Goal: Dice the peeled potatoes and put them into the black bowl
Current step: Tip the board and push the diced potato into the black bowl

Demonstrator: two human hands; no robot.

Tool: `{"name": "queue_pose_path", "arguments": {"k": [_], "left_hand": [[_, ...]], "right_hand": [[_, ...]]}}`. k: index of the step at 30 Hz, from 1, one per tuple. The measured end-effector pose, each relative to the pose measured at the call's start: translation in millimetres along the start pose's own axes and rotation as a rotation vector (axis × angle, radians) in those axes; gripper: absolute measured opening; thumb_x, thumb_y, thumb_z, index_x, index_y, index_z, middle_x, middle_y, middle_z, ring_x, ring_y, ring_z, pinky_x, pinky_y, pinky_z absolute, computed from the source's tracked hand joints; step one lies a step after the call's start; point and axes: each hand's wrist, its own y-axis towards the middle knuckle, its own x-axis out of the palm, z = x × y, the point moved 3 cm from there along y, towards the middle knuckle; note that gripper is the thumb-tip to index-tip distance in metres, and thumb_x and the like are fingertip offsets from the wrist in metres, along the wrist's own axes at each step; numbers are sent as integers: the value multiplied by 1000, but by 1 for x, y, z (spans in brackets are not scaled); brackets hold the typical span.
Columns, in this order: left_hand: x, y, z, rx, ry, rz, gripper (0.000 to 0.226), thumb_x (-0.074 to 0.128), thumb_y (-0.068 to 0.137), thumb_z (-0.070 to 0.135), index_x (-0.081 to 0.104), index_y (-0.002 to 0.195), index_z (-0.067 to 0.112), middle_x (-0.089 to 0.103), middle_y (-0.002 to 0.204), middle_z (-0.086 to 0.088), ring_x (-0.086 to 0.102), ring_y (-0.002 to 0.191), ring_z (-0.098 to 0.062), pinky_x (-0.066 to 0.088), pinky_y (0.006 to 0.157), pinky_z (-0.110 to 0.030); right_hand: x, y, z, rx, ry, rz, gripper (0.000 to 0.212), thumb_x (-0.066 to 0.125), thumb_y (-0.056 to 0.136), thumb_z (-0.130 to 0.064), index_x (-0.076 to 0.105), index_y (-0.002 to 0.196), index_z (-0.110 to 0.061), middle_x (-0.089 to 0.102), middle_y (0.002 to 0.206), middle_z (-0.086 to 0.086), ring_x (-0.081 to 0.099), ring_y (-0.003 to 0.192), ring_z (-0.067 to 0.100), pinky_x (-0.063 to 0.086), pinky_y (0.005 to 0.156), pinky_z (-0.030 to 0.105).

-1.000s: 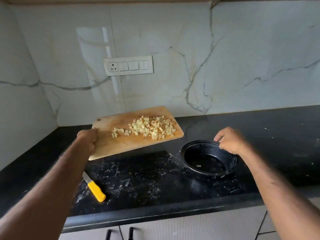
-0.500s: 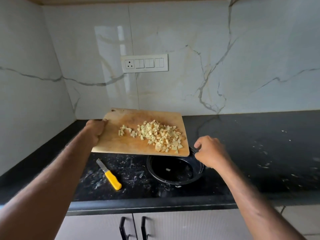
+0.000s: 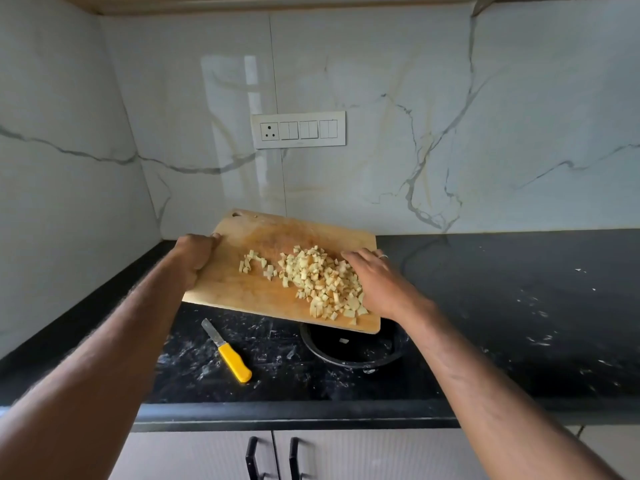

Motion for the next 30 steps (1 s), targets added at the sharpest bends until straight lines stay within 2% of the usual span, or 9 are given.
{"name": "queue_pose_path", "arguments": {"k": [4,9,11,17,21,25,26,28,30], "left_hand": [[0,1,6,30,35,6,43,59,100,39,56,127,5,69,108,-18,71,88,-33,60,71,-41],[5,-2,10,29,69,-6,48,61,98,43,59,122,1,70,105,-18,71,91,-35,60,85,-46],[6,-3,11,30,58,-4,48,61,98,43,59,122,2,70,104,-18,72,90,-35,60,83,-46],[6,-10,15,27,52,12,43,60,99,40,59,120,3,70,101,-17,71,82,-31,57,62,-36],[4,-12,16,26,60,18,46,62,98,41,59,125,4,69,103,-17,72,85,-33,61,73,-43],[4,-12,16,36,61,22,47,62,98,42,60,125,4,70,105,-17,71,89,-34,61,81,-46],[3,-13,15,33,58,21,47,62,97,43,60,126,5,69,105,-17,71,89,-34,61,83,-47],[4,-14,14,38,50,22,47,62,98,42,59,127,5,69,106,-17,71,90,-34,61,83,-47],[5,-16,15,45,52,23,47,61,98,41,59,128,5,68,106,-16,71,89,-33,61,78,-44]], "right_hand": [[4,-6,1,-52,-30,76,77,46,78,25,47,145,-14,46,142,-1,46,129,18,41,111,33],[2,-20,6,-14,16,120,72,47,76,27,55,136,-13,53,134,-1,50,124,18,45,107,33],[0,-28,6,-3,26,107,70,45,78,27,57,134,-13,53,133,-3,50,123,16,45,104,29],[-1,-50,0,-10,46,71,66,49,82,25,58,134,-14,54,127,-4,54,117,14,45,100,25],[2,-60,-2,-8,63,10,59,52,87,20,65,129,-20,60,132,-6,60,113,7,41,95,9],[-3,-65,-1,28,113,12,48,59,92,8,66,129,-23,63,133,-6,66,103,4,47,82,4],[-8,-65,-1,37,125,49,39,62,94,0,69,124,-23,66,128,-8,67,98,3,46,75,1],[-16,-61,-4,55,115,161,15,69,93,-15,77,99,-26,72,110,-12,66,86,-1,44,67,2],[-16,-53,-9,67,144,242,13,75,89,-22,73,79,-29,71,102,-15,61,84,-4,50,75,11]]}}
